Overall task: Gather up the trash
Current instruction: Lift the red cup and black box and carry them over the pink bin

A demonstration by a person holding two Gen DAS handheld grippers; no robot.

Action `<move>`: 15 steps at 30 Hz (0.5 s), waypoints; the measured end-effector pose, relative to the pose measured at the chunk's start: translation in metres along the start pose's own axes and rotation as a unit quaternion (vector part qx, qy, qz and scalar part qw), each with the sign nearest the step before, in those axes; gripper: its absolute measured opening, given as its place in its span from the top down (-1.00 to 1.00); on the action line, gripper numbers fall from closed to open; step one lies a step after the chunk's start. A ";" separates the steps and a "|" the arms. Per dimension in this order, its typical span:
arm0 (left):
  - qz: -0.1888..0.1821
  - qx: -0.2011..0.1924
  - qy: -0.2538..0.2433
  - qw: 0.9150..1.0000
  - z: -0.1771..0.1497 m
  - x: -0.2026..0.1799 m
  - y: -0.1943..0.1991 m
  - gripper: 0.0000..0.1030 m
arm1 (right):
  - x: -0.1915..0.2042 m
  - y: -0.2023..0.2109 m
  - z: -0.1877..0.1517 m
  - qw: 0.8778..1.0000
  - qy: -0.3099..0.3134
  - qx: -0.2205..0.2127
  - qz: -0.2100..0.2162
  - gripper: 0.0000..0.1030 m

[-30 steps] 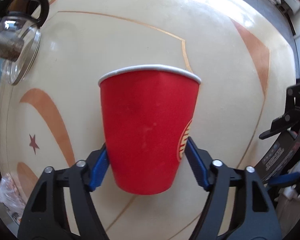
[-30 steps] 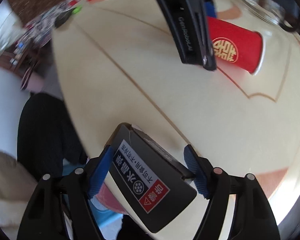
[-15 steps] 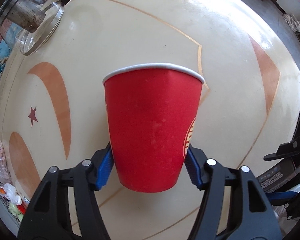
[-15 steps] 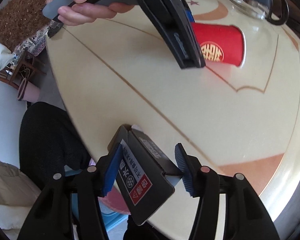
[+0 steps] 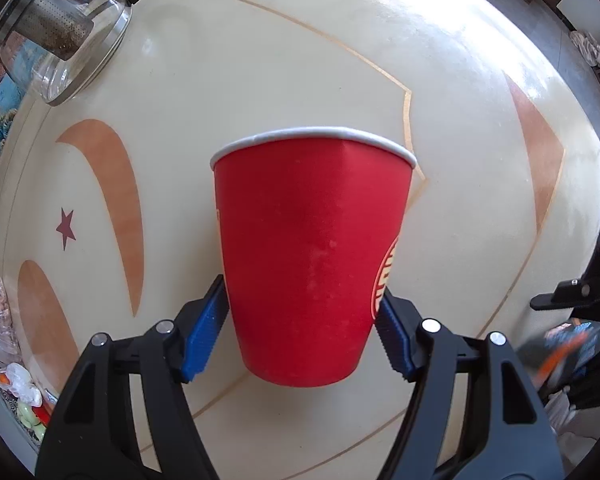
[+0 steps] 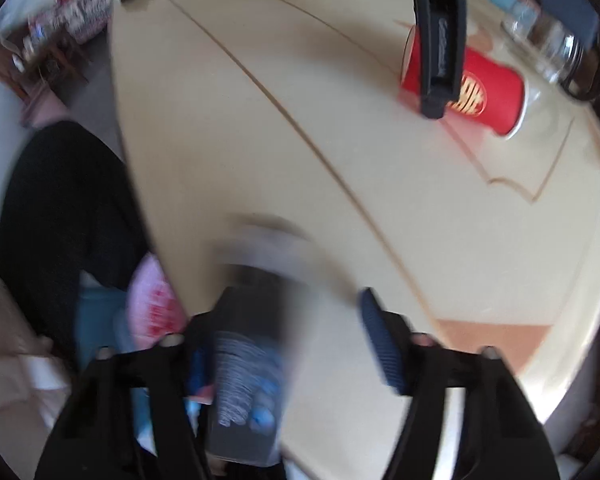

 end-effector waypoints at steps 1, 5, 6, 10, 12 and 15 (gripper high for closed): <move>0.001 -0.001 0.000 1.000 0.000 0.000 0.000 -0.32 | -0.001 0.000 0.001 1.000 -0.007 -0.001 -0.002 0.32; -0.004 -0.007 0.004 1.000 0.007 -0.002 -0.001 -0.18 | -0.005 -0.002 0.003 1.000 -0.022 -0.001 -0.011 0.49; 0.000 -0.008 0.004 1.000 0.006 -0.003 0.000 -0.18 | -0.005 -0.003 0.003 1.000 -0.024 -0.001 -0.012 0.49; 0.007 -0.008 -0.001 1.000 0.002 -0.008 -0.001 -0.17 | -0.011 0.000 0.000 0.999 -0.039 0.001 -0.008 0.49; 0.010 -0.015 0.002 1.000 -0.002 -0.011 0.002 -0.16 | -0.018 0.008 -0.002 0.999 -0.052 -0.004 -0.017 0.49; 0.010 -0.034 0.016 0.999 -0.009 -0.012 0.016 -0.16 | -0.032 0.028 -0.013 0.996 -0.075 -0.013 -0.036 0.49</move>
Point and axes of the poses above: each gripper's, at about its wrist camera, not at the fingertips, and y roughly against the way its jaws point, x to its left, z to its top, the point moved 8 cm from there along -y, roughly the way its jaws point, and after that the axes turned 4 degrees about -z, right-handed, at the moved point
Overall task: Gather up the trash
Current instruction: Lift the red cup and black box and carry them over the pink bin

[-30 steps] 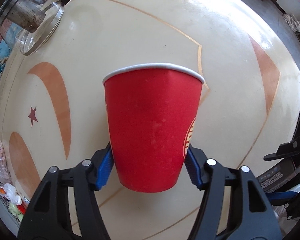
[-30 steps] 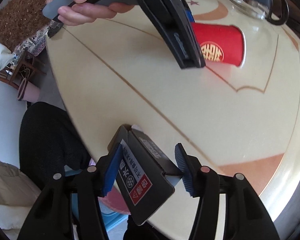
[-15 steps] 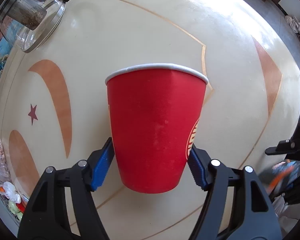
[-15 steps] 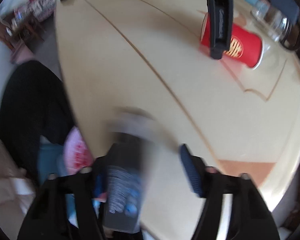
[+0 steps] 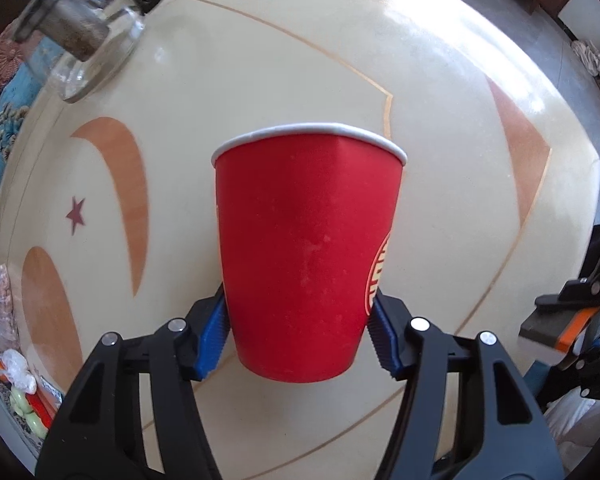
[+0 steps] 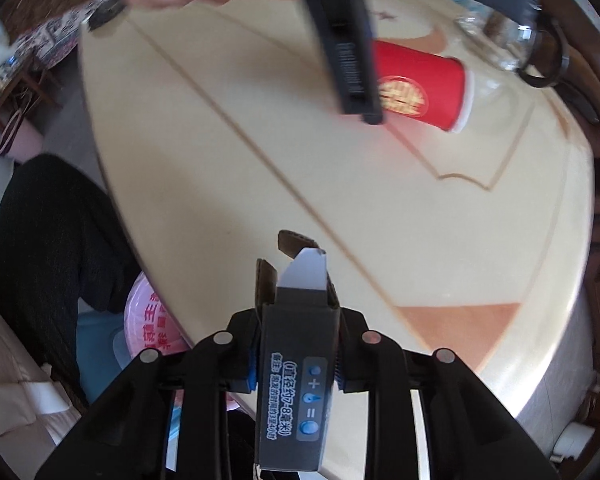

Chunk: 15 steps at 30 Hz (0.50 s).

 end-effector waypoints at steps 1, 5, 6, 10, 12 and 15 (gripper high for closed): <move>0.000 -0.007 0.005 1.000 -0.002 0.000 0.006 -0.16 | -0.003 0.006 0.000 1.000 -0.009 -0.003 -0.005 0.49; 0.013 -0.039 0.020 0.999 -0.019 -0.001 0.036 -0.16 | -0.006 0.034 0.003 0.998 -0.034 -0.028 -0.034 0.49; 0.015 -0.045 0.023 0.999 -0.027 -0.004 0.044 -0.16 | -0.007 0.043 0.003 0.998 -0.041 -0.036 -0.038 0.49; 0.029 -0.061 0.026 0.997 -0.052 -0.016 0.070 -0.16 | -0.005 0.071 0.004 0.996 -0.057 -0.050 -0.055 0.49; 0.033 -0.073 0.021 0.997 -0.066 -0.028 0.087 -0.17 | 0.003 0.081 0.001 0.995 -0.058 -0.052 -0.063 0.49; 0.042 -0.091 0.033 0.994 -0.083 -0.046 0.102 -0.17 | 0.014 0.094 -0.003 0.994 -0.062 -0.056 -0.066 0.49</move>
Point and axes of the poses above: each gripper's, at about its wrist camera, not at the fingertips, and y roughly against the way its jaws point, x to its left, z to its top, the point moved 8 cm from there along -y, roughly the way its jaws point, and after that the axes turned 4 degrees about -z, right-handed, at the moved point
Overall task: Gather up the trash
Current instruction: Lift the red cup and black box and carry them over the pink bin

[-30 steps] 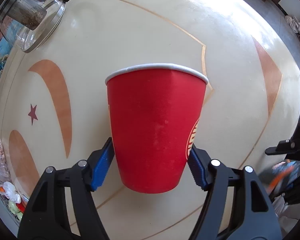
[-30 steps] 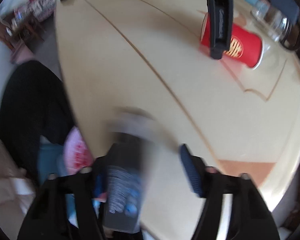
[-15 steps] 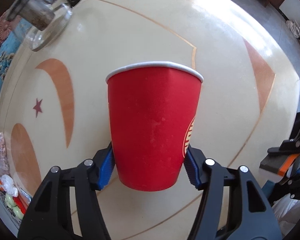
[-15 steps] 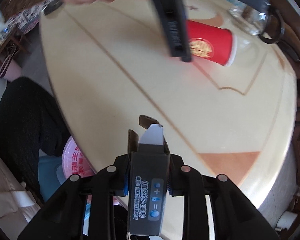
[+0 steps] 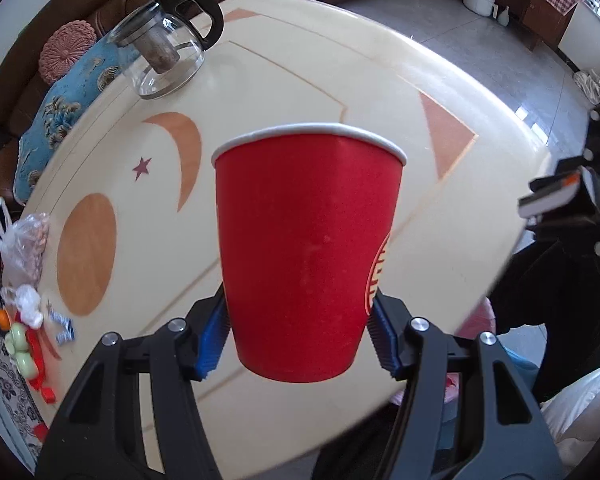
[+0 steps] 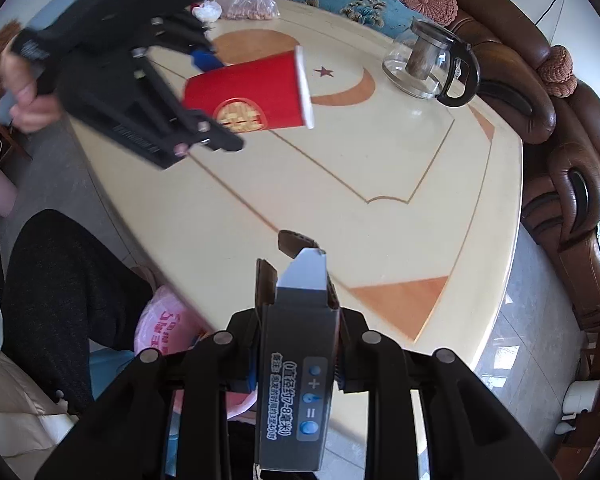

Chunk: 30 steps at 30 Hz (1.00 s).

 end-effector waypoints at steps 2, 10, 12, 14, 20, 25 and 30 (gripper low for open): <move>0.013 -0.008 0.009 1.000 -0.010 -0.006 0.003 -0.16 | 0.005 0.008 -0.004 1.000 0.000 -0.003 0.000 0.49; 0.012 -0.018 0.054 0.998 -0.071 -0.052 0.020 -0.16 | 0.055 0.025 -0.024 1.000 -0.007 -0.010 0.022 0.49; -0.001 -0.021 0.063 0.998 -0.084 -0.063 0.022 -0.16 | 0.070 0.029 -0.030 1.000 -0.005 -0.012 0.025 0.49; -0.003 -0.028 0.064 0.998 -0.094 -0.072 0.022 -0.17 | 0.080 0.032 -0.036 1.000 -0.003 -0.011 0.029 0.49; -0.014 -0.030 0.049 0.998 -0.119 -0.102 0.023 -0.17 | 0.103 0.038 -0.053 1.000 0.005 -0.008 0.027 0.49; -0.024 -0.030 0.044 0.998 -0.133 -0.120 0.021 -0.17 | 0.115 0.037 -0.066 0.999 0.005 -0.007 0.032 0.49; -0.031 -0.021 0.045 0.998 -0.148 -0.136 0.007 -0.17 | 0.125 0.027 -0.085 0.999 -0.004 0.001 0.040 0.49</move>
Point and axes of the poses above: each gripper's, at about its wrist camera, not at the fingertips, and y roughly against the way its jaws point, x to its left, z to its top, the point moved 8 cm from there along -y, roughly the way its jaws point, and after that the axes turned 4 degrees about -z, right-handed, at the moved point
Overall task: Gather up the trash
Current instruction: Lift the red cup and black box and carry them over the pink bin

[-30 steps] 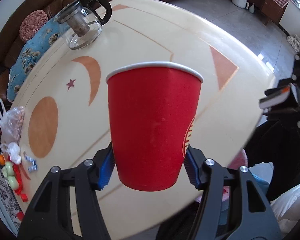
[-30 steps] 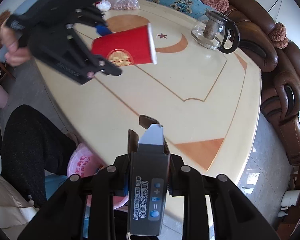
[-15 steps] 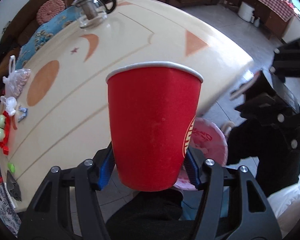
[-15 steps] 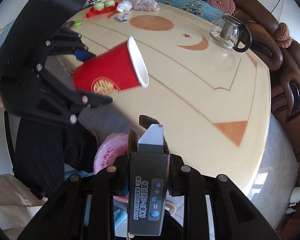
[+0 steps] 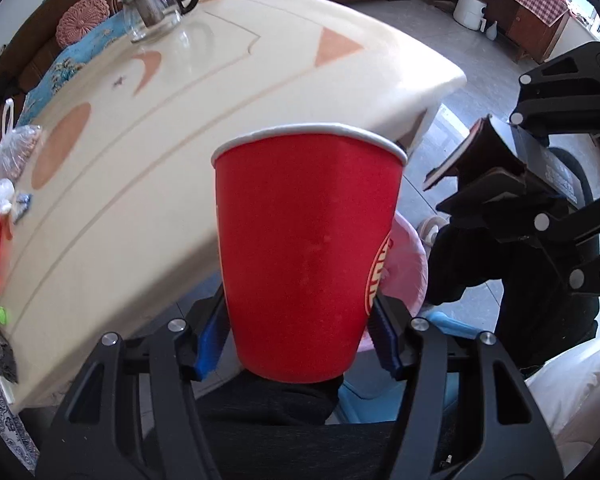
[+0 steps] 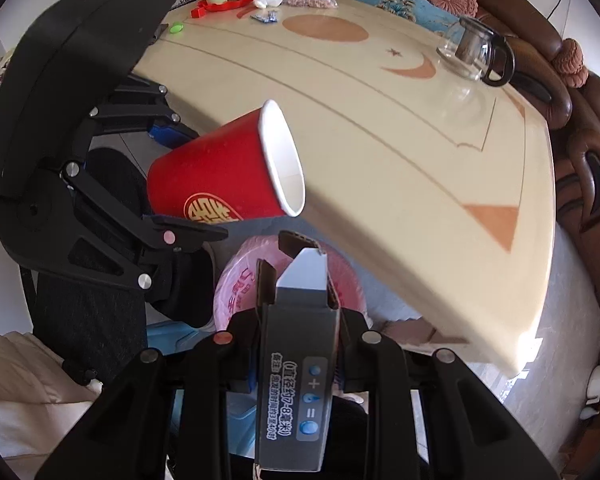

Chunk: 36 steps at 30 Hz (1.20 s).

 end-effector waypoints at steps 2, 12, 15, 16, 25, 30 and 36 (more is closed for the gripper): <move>-0.004 0.007 0.001 1.000 -0.008 -0.005 -0.010 -0.17 | 0.003 -0.008 -0.008 1.000 -0.007 0.005 0.007 0.49; -0.048 0.034 0.037 0.998 -0.040 -0.022 -0.070 -0.17 | 0.003 -0.049 -0.037 0.998 -0.051 0.027 0.037 0.49; -0.057 0.045 0.049 0.996 -0.048 -0.023 -0.091 -0.17 | 0.001 -0.061 -0.041 0.997 -0.059 0.028 0.038 0.49; -0.056 0.047 0.053 0.996 -0.050 -0.022 -0.098 -0.17 | -0.001 -0.064 -0.042 0.997 -0.063 0.029 0.040 0.49; -0.079 0.068 0.112 0.988 -0.057 -0.020 -0.161 -0.17 | -0.015 -0.116 -0.052 0.992 -0.120 0.019 0.033 0.49; -0.084 0.073 0.170 0.979 -0.053 -0.010 -0.189 -0.16 | -0.031 -0.155 -0.056 0.984 -0.176 0.015 0.036 0.49; -0.085 0.092 0.198 0.972 -0.061 -0.004 -0.210 -0.17 | -0.042 -0.191 -0.068 0.976 -0.213 0.021 0.030 0.49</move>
Point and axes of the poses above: each gripper's, at about its wrist camera, not at the fingertips, and y roughly against the way its jaws point, x to its left, z to its top, the point moved 8 cm from there along -y, roughly the way its jaws point, and after that the axes turned 4 degrees about -z, right-handed, at the moved point
